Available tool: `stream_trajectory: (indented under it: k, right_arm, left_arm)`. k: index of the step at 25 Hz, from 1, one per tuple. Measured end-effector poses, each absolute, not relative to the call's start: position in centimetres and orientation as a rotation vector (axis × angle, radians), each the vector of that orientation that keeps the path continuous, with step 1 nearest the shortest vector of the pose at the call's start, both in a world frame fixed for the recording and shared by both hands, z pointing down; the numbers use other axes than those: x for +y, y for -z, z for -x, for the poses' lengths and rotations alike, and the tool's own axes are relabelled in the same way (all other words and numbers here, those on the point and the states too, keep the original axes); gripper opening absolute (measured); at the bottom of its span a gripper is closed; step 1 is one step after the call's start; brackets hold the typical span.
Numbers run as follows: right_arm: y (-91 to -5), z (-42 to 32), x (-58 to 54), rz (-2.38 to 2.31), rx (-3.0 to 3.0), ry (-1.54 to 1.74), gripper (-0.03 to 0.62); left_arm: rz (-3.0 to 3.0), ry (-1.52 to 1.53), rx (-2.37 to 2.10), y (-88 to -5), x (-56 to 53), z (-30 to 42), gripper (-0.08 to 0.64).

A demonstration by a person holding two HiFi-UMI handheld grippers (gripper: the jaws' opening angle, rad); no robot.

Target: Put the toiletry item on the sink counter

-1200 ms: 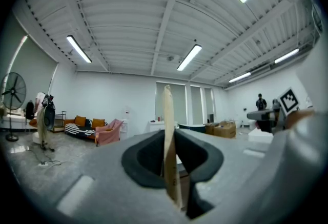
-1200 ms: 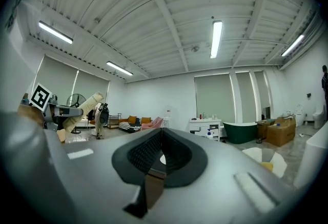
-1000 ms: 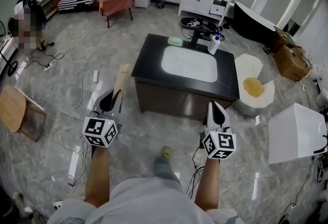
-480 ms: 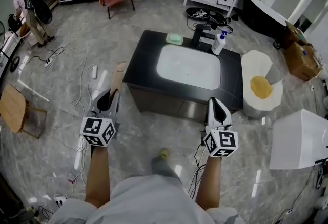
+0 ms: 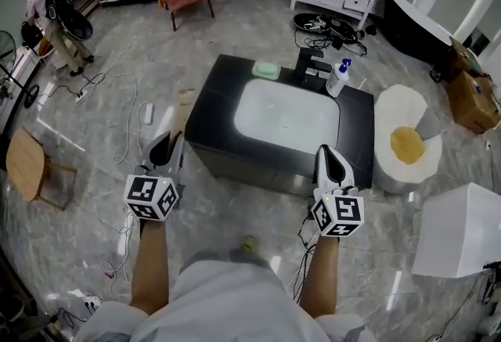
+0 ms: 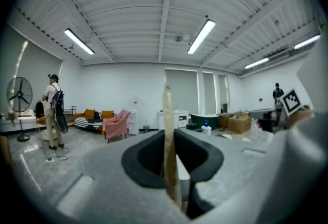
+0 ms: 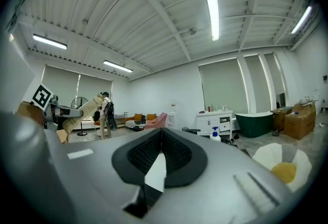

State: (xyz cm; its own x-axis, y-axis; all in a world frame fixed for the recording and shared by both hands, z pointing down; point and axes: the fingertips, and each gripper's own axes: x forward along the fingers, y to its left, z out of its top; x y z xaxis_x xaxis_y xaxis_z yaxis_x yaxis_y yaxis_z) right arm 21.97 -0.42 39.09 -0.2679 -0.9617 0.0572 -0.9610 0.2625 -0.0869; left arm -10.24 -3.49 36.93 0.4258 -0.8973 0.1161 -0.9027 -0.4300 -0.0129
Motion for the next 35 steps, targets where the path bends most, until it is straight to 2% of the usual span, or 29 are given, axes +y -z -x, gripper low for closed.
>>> stream_trajectory:
  k: [16,35]
  right_arm:
    - [-38.8,-21.8,-5.5,1.870,2.491,0.145,0.003]
    - [-41.7,-17.4,-21.5,2.018,2.465,0.237,0.003]
  left_arm:
    - [-2.629,-0.102,-1.653,-36.1,-8.8,9.6,0.049]
    - [-2.622,-0.171,-1.501,-40.3,-27.3,13.2,0.049]
